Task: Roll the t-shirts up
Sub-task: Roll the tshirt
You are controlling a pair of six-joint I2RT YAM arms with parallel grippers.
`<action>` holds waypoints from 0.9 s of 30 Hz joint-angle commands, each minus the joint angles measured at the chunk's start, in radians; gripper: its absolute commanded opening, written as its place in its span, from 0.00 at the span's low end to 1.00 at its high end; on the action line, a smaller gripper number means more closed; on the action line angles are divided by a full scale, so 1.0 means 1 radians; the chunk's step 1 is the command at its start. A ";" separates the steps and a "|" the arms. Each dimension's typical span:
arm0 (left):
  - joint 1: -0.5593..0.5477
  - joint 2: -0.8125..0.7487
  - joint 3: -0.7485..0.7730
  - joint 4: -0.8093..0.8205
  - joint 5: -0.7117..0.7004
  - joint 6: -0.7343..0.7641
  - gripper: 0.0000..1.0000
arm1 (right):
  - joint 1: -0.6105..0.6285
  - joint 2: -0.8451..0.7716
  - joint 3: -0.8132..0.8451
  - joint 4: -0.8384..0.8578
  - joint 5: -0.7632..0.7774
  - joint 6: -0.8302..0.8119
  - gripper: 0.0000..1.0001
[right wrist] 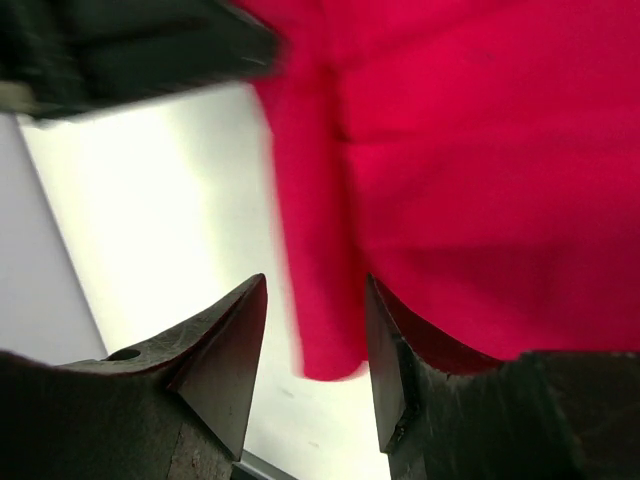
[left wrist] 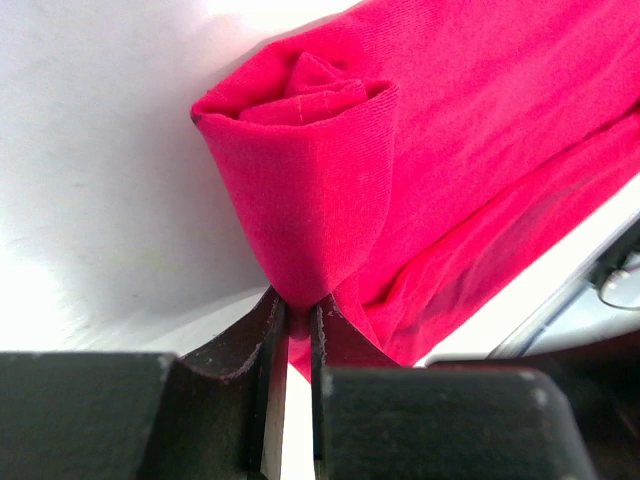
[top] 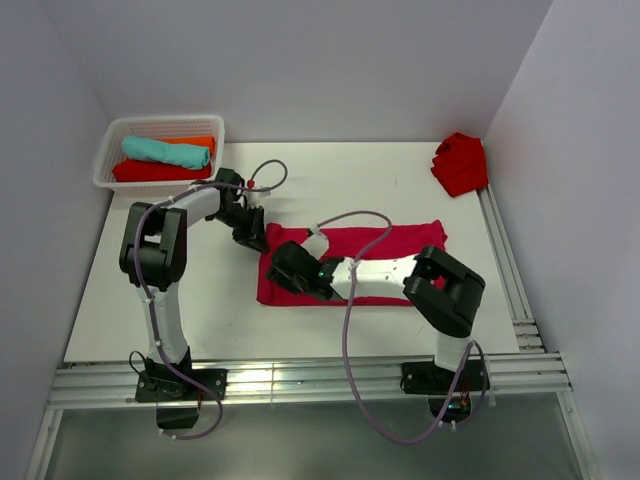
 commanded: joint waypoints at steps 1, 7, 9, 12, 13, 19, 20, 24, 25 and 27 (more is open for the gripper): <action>-0.007 -0.046 0.039 -0.015 -0.119 0.034 0.00 | 0.007 0.046 0.224 -0.258 0.116 -0.120 0.51; -0.016 -0.055 0.059 -0.041 -0.170 0.029 0.00 | 0.008 0.231 0.513 -0.447 0.152 -0.214 0.51; -0.019 -0.056 0.062 -0.047 -0.178 0.026 0.00 | 0.011 0.267 0.594 -0.499 0.161 -0.229 0.51; -0.024 -0.058 0.065 -0.053 -0.196 0.023 0.00 | 0.017 0.321 0.677 -0.564 0.182 -0.243 0.50; -0.025 -0.059 0.068 -0.056 -0.202 0.023 0.00 | 0.019 0.342 0.695 -0.575 0.185 -0.251 0.50; -0.036 -0.061 0.074 -0.065 -0.224 0.022 0.00 | 0.028 0.411 0.779 -0.630 0.193 -0.266 0.50; -0.037 -0.060 0.075 -0.067 -0.224 0.022 0.01 | 0.031 0.417 0.785 -0.633 0.192 -0.268 0.50; -0.039 -0.055 0.077 -0.067 -0.227 0.020 0.01 | 0.039 0.453 0.817 -0.665 0.192 -0.271 0.50; -0.039 -0.053 0.077 -0.065 -0.227 0.020 0.02 | 0.040 0.460 0.823 -0.673 0.190 -0.271 0.50; -0.039 -0.053 0.076 -0.065 -0.225 0.020 0.02 | 0.042 0.483 0.852 -0.711 0.196 -0.269 0.50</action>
